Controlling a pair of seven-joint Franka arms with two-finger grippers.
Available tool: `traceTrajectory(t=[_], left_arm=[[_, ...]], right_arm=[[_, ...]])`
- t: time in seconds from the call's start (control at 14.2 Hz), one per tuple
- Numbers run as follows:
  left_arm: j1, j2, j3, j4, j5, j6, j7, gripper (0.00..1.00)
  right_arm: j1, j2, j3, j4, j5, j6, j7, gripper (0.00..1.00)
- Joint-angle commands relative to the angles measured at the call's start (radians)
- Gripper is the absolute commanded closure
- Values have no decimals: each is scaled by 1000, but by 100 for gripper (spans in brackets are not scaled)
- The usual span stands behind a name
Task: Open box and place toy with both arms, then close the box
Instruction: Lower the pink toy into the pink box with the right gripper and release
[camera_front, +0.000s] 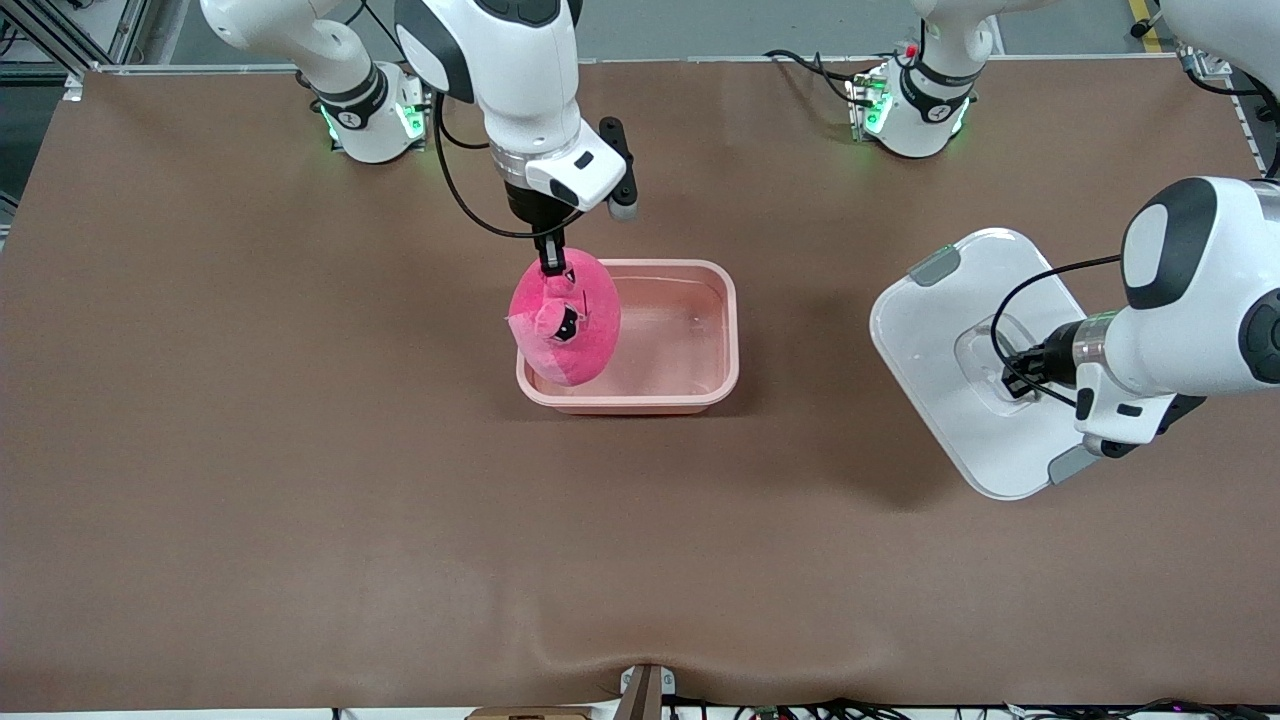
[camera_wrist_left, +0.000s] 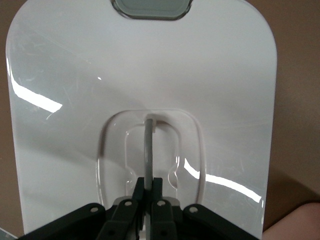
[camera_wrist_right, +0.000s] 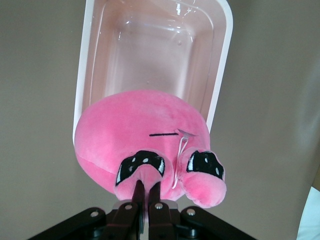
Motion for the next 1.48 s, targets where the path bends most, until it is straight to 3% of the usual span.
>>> traceTrajectory(t=[0.0,0.42,0.63,0.99,1.13,1.2,1.27,1.34,1.41], left_arm=[[-3,-5,2,4,-15,-1,8,100],[-3,-2,2,4,-12,2,5,100],[-4,4,2,6,-9,2,5,100],[-6,19,2,10,-3,2,14,100],[-6,21,1,10,-3,2,14,100],[-6,21,1,10,-3,2,14,100],[-6,19,-1,12,-4,2,14,100],[-6,19,-1,12,-4,2,5,100],[-9,19,-2,12,-4,2,-3,100]], right_arm=[[11,-13,-7,-5,-31,-13,-4,100],[43,-9,-7,-3,-96,-6,3,100],[39,-9,-7,-3,-96,-6,5,87],[25,-7,-10,-3,-93,-6,0,85],[22,-9,-10,-3,-93,-9,-1,45],[20,-9,-10,-3,-93,-8,-3,38],[19,-9,-12,-2,-93,-8,-3,9],[17,-10,-13,0,-93,-11,-3,0],[8,-13,-16,0,-93,-14,6,0]])
